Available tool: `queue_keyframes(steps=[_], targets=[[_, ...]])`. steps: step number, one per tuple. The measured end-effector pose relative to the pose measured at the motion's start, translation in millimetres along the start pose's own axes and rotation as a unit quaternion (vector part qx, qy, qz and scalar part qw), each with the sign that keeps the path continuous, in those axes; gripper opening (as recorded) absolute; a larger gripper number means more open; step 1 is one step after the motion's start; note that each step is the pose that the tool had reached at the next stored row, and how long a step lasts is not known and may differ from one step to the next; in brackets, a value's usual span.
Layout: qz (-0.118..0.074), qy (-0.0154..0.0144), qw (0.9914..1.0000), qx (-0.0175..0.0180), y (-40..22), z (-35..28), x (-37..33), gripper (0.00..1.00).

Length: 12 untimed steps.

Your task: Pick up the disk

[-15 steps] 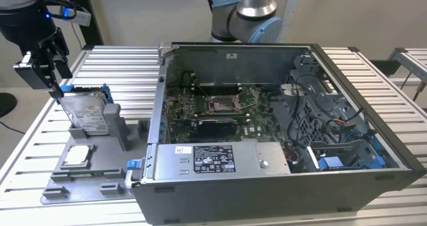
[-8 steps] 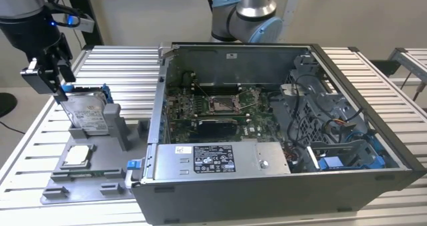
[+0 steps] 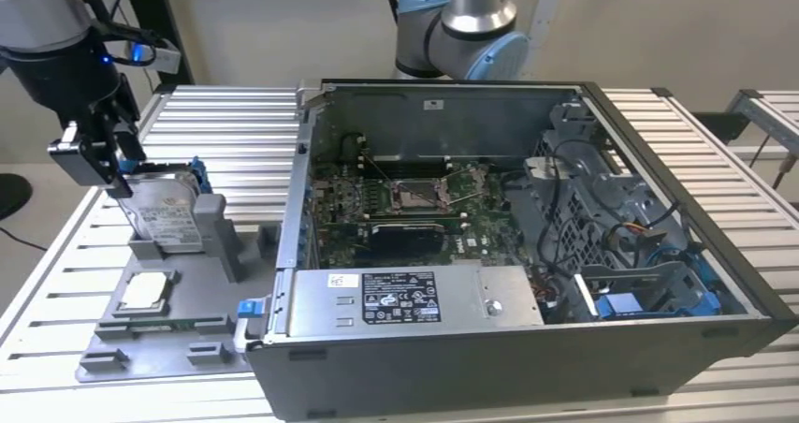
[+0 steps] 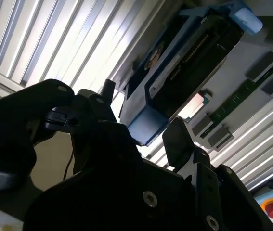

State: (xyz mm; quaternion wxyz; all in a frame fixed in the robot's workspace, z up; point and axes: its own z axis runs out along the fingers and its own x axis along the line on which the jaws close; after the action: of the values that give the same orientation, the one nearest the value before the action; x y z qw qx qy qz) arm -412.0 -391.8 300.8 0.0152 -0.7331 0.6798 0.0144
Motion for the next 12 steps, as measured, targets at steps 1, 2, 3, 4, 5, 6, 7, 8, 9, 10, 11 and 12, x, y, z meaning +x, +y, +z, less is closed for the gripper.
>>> queue_keyframes(steps=[1,2,3,4,5,6,7,8,9,10,11,12], targets=[[0.000,-0.0006,1.00000,0.0000,0.0,1.8,0.3,1.00],[0.000,-0.0011,1.00000,0.0001,0.0,3.8,0.6,1.00],[0.000,-0.0015,1.00000,0.0001,0.0,5.6,0.9,1.00],[0.000,-0.0018,1.00000,0.0001,0.1,7.3,1.1,1.00],[0.000,-0.0022,1.00000,0.0002,0.1,9.2,1.2,1.00],[0.000,-0.0025,1.00000,0.0004,0.1,11.0,1.4,1.00],[0.000,-0.0026,1.00000,0.0004,0.1,12.6,1.6,1.00],[0.000,-0.0028,1.00000,0.0005,0.1,14.4,1.6,1.00],[0.000,-0.0029,1.00000,0.0005,0.1,16.1,1.7,1.00],[0.000,-0.0029,1.00000,0.0005,0.1,17.9,1.8,1.00],[0.000,-0.0029,1.00000,0.0006,0.1,19.4,1.9,1.00],[0.000,-0.0029,1.00000,0.0007,0.1,20.8,1.9,1.00]])
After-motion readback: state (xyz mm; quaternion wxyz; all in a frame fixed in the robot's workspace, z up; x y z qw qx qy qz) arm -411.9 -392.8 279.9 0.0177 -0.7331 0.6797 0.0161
